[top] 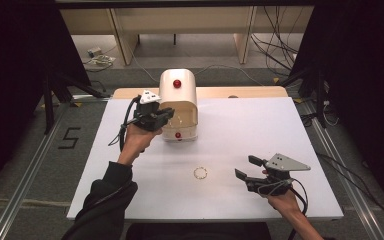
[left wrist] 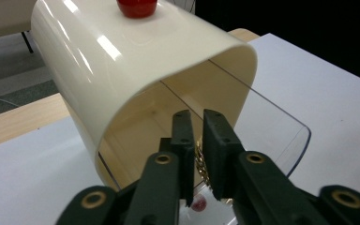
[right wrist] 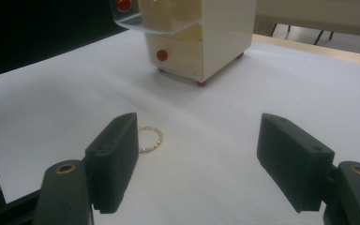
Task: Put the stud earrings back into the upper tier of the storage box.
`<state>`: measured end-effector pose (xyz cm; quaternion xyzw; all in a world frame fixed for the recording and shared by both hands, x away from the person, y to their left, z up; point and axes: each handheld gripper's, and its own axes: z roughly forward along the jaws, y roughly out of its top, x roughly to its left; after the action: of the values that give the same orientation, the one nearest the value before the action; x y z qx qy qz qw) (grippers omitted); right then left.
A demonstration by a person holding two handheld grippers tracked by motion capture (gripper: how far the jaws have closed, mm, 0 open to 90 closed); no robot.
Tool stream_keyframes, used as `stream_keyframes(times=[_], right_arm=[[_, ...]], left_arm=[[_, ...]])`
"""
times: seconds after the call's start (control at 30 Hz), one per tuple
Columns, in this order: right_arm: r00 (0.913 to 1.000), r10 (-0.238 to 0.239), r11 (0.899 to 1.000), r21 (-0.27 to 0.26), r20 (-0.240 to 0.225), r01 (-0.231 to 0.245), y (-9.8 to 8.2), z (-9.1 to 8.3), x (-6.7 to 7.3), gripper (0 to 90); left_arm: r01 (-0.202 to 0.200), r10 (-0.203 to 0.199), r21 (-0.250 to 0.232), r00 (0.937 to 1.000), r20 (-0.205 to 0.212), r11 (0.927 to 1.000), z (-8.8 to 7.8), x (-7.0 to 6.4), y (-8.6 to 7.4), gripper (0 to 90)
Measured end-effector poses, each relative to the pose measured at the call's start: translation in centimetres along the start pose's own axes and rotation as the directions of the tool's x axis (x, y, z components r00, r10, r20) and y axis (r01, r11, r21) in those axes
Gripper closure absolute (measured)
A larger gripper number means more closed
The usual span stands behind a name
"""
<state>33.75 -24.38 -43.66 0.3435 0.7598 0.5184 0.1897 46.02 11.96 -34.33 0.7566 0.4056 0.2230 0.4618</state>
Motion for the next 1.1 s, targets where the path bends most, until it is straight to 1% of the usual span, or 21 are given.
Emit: stream_keyframes(times=[0.07, 0.1, 0.13, 0.2, 0.23, 0.3, 0.37, 0.47, 0.53, 0.57, 0.63, 0.7, 0.73, 0.8, 0.9, 0.97, 1.0, 1.03, 1.1], right_arm=[[1.0, 0.002, 1.0, 0.001, 0.001, -0.002, 0.0, 0.0, 0.0, 30.3], [1.0, 0.002, 1.0, 0.001, 0.001, -0.002, 0.0, 0.0, 0.0, 30.3], [1.0, 0.001, 1.0, 0.0, 0.001, -0.001, 0.0, 0.0, 0.0, 30.3], [1.0, 0.0, 1.0, -0.004, 0.002, 0.0, 0.0, -0.1, 0.0, 30.3], [1.0, 0.004, 1.0, -0.003, 0.003, -0.004, 0.0, -0.1, 0.0, 30.3], [1.0, 0.002, 1.0, -0.003, 0.002, -0.002, 0.0, -0.1, 0.0, 30.3], [1.0, 0.007, 1.0, -0.005, 0.001, -0.007, 0.0, -0.1, 0.1, 30.3], [1.0, 0.006, 1.0, -0.005, 0.001, -0.006, 0.0, -0.1, 0.1, 30.3], [1.0, 0.005, 1.0, -0.005, 0.002, -0.005, 0.0, -0.1, 0.1, 30.3], [1.0, 0.006, 1.0, -0.006, 0.001, -0.006, 0.0, -0.1, 0.1, 30.3], [1.0, 0.001, 1.0, -0.004, 0.002, -0.001, 0.0, -0.1, 0.1, 30.3], [1.0, 0.004, 1.0, -0.004, 0.003, -0.004, 0.1, -0.2, 0.1, 30.3], [1.0, 0.002, 1.0, -0.008, 0.001, -0.002, 0.1, -0.1, 0.1, 30.3], [1.0, 0.001, 1.0, -0.005, 0.004, -0.001, 0.1, -0.2, 0.1, 30.3], [1.0, 0.003, 1.0, -0.007, 0.002, -0.003, 0.1, -0.2, 0.1, 30.3], [1.0, 0.001, 1.0, -0.004, 0.001, -0.001, 0.1, -0.2, 0.2, 30.3], [1.0, 0.0, 1.0, -0.002, 0.002, 0.0, 0.1, -0.2, 0.2, 30.3], [1.0, -0.001, 1.0, -0.004, 0.001, 0.001, 0.1, -0.2, 0.2, 30.3], [1.0, 0.004, 1.0, -0.006, 0.002, -0.004, 0.1, -0.2, 0.2, 30.3]], left_arm=[[0.002, -0.002, -0.003, 0.9999, -0.012, 1.0, -0.1, -0.3, 0.2, 60.0], [-0.006, 0.006, -0.006, 1.0, -0.008, 1.0, -0.2, -0.5, 0.2, 54.6], [-0.017, 0.017, -0.01, 0.9999, -0.001, 0.9998, -0.3, -0.8, 0.3, 52.0], [-0.01, 0.011, -0.019, 0.9999, 0.011, 0.9998, -0.5, -1.3, 0.6, 47.1], [-0.008, 0.008, -0.023, 0.9999, 0.011, 0.9997, -0.6, -1.5, 0.7, 44.5], [0.002, -0.001, -0.024, 0.9995, 0.032, 0.9997, -0.8, -1.8, 0.8, 40.4], [0.008, -0.007, -0.02, 0.9987, 0.05, 0.9998, -1.0, -2.0, 0.8, 37.8], [0.001, 0.0, -0.018, 0.9986, 0.053, 0.9998, -1.2, -2.2, 0.8, 35.3], [0.008, -0.007, -0.017, 0.9974, 0.072, 0.9998, -1.3, -2.4, 0.7, 34.2], [0.008, -0.006, -0.015, 0.9968, 0.079, 0.9999, -1.3, -2.5, 0.7, 33.6], [0.003, -0.001, -0.021, 0.9969, 0.079, 0.9998, -1.5, -2.7, 0.6, 33.4], [-0.006, 0.008, -0.022, 0.9958, 0.091, 0.9997, -1.7, -3.1, 0.6, 33.2], [-0.009, 0.01, -0.018, 0.9949, 0.1, 0.9998, -1.7, -3.3, 0.6, 32.7], [-0.028, 0.029, -0.009, 0.9925, 0.119, 0.9996, -1.8, -3.8, 0.5, 30.7], [-0.056, 0.052, 0.019, 0.9881, 0.144, 0.9983, -1.6, -4.6, 0.2, 28.3], [-0.054, 0.046, 0.036, 0.9798, 0.194, 0.9979, -1.4, -4.9, 0.0, 27.0], [-0.056, 0.047, 0.04, 0.9789, 0.199, 0.9977, -1.3, -5.1, -0.1, 26.5], [-0.066, 0.056, 0.045, 0.9792, 0.195, 0.9968, -1.2, -5.2, -0.2, 26.4], [-0.066, 0.055, 0.048, 0.9786, 0.198, 0.9967, -1.1, -5.5, -0.3, 26.3]])
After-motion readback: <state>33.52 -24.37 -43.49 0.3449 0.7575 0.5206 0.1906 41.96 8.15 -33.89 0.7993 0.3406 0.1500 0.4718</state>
